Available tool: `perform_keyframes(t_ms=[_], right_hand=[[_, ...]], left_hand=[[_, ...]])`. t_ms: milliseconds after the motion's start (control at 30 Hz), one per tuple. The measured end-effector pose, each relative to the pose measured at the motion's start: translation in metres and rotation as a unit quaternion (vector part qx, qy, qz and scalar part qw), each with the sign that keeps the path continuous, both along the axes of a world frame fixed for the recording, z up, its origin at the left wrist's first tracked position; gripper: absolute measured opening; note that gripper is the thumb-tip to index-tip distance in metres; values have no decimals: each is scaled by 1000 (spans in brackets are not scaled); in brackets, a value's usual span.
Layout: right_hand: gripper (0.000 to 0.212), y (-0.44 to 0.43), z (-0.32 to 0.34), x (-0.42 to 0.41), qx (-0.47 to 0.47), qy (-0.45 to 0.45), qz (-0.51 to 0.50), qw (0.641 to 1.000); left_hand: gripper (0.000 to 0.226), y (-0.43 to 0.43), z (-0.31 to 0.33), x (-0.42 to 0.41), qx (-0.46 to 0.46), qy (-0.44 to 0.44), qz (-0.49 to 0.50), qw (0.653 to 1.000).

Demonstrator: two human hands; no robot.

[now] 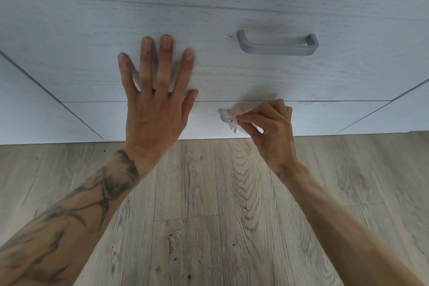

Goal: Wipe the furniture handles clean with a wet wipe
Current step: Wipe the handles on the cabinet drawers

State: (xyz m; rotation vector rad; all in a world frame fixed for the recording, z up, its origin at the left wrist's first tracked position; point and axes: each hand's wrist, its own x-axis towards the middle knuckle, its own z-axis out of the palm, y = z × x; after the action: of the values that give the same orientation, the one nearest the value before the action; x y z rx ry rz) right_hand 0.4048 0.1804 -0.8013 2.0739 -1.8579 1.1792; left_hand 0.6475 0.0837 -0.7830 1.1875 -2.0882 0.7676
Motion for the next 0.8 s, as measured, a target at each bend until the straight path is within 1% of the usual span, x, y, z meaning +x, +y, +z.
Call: perform_keyframes(t_ms=[100,233,367,500,600,700,800], right_hand=[[5,-3,0,1,3,9,18,1000],[5,1,1,-10,-5,5,3,1000],[5,-11,-1,22,-14,5,17,1000],[6,-7,-8,16,-36,4,-2,999],[5,-5,-10,16,-29,-4,-20,999],[5,-11,-8,33,-22,5,-25,999],[5,-8,-8,31,-32,17,-32,999]], left_hand=[[85,-1,-1,0,-3,0,0,1000],[84,-1,-2,1,-4,2,1,1000],[84,-1,-2,1,-5,0,2,1000],[83,-2,-2,2,-6,1,-1,1000],[83,-1,-1,1,0,2,2,1000],[82,0,-2,0,-3,-1,3,1000],[82,-1,-2,1,-5,2,-3,1000]])
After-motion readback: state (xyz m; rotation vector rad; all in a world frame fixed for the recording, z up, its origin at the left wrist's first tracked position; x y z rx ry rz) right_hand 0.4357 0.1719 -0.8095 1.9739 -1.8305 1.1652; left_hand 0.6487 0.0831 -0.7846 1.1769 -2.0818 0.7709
